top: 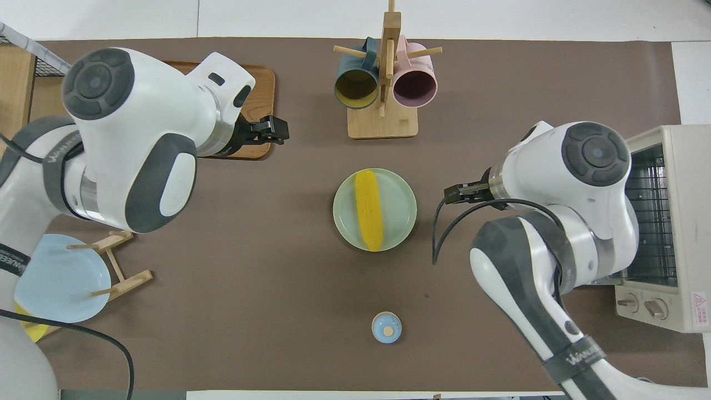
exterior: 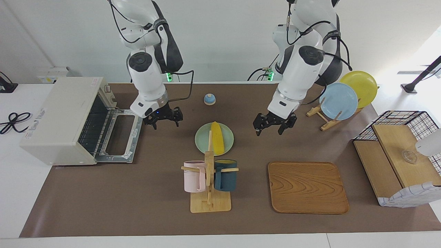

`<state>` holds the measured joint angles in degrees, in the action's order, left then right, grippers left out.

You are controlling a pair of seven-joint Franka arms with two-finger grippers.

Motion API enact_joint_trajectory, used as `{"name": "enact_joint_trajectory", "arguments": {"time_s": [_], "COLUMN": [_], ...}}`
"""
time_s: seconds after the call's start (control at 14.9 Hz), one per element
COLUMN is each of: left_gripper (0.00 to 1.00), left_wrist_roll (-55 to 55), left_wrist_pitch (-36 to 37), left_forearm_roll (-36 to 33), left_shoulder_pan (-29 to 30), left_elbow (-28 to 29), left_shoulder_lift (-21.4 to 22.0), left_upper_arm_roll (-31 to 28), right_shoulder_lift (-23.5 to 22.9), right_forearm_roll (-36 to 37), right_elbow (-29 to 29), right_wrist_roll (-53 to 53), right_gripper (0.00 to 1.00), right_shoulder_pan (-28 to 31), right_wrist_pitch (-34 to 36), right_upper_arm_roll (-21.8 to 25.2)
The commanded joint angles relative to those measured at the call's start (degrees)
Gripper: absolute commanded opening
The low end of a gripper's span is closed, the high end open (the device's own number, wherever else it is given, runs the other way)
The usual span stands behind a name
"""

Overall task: Put corn in oven
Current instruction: 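Pull the oven door open with the right gripper while the left gripper withdraws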

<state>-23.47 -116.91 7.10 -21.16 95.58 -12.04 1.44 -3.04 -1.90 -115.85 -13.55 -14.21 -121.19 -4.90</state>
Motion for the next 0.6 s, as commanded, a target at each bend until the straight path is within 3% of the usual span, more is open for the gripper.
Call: {"name": "enact_joint_trajectory", "arguments": {"time_s": [0.0, 0.27, 0.54], "left_gripper": [1.0, 1.0, 1.0], "left_wrist_roll": [4.21, 8.44, 9.24], "left_wrist_pitch": [2.91, 7.48, 11.08], "left_forearm_roll": [-0.07, -3.31, -4.89], "left_shoulder_pan": [4.36, 8.93, 10.52], "left_elbow": [-1.01, -1.01, -1.01], "left_shoulder_lift": [1.49, 5.0, 7.29], "left_upper_arm_roll": [0.41, 0.41, -0.29], "right_shoulder_lift": [-2.31, -10.38, -22.42], "right_forearm_roll": [-0.21, 4.33, 9.97], "right_elbow": [4.91, 14.39, 24.17], "right_wrist_roll": [-6.99, -20.61, -31.69], "right_gripper": [1.0, 1.0, 1.0], "right_shoulder_pan": [-4.75, -14.86, -22.17], "right_wrist_pitch": [1.21, 3.14, 2.55], "right_upper_arm_roll": [-0.28, -0.28, -0.28]}}
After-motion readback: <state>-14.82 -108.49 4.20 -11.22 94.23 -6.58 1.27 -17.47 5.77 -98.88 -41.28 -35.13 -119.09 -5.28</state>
